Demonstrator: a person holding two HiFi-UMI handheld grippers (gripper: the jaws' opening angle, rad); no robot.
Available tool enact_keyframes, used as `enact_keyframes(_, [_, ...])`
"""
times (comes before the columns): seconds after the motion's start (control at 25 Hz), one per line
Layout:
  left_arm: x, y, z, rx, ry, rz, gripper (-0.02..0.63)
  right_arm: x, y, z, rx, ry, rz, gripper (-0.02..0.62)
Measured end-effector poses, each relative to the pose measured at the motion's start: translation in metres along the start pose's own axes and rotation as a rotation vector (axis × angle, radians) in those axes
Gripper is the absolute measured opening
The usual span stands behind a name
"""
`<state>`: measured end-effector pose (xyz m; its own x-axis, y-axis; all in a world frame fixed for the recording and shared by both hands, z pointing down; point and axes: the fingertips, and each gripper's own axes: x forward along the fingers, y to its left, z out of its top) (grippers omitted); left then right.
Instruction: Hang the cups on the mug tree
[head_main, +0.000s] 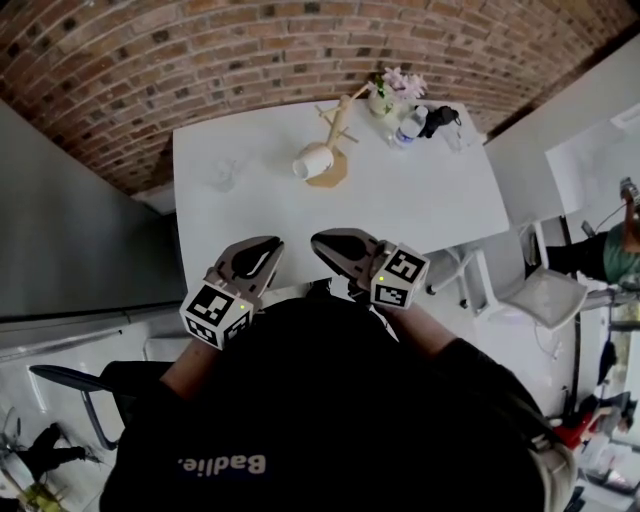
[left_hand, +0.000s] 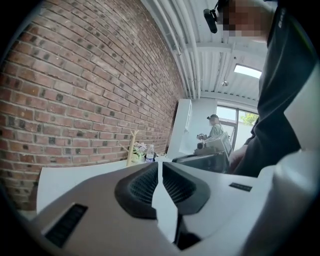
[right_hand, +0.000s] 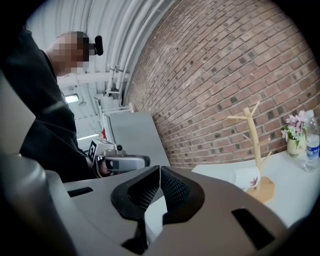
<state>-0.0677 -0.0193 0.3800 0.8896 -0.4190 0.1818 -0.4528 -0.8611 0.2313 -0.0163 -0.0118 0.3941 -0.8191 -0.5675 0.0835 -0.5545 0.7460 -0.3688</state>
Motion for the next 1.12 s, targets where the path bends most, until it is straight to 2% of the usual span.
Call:
enact_keyframes(0.16, [-0.004,-0.004,0.0,0.001,-0.006,-0.001,0.003,-0.002,0.005,-0.009,0.002,0.018,-0.014,0.034])
enact_keyframes(1.12, [-0.012,-0.002,-0.007,0.005,0.002,0.013,0.003,0.003,-0.001,-0.007,-0.029,0.088,0.0,0.029])
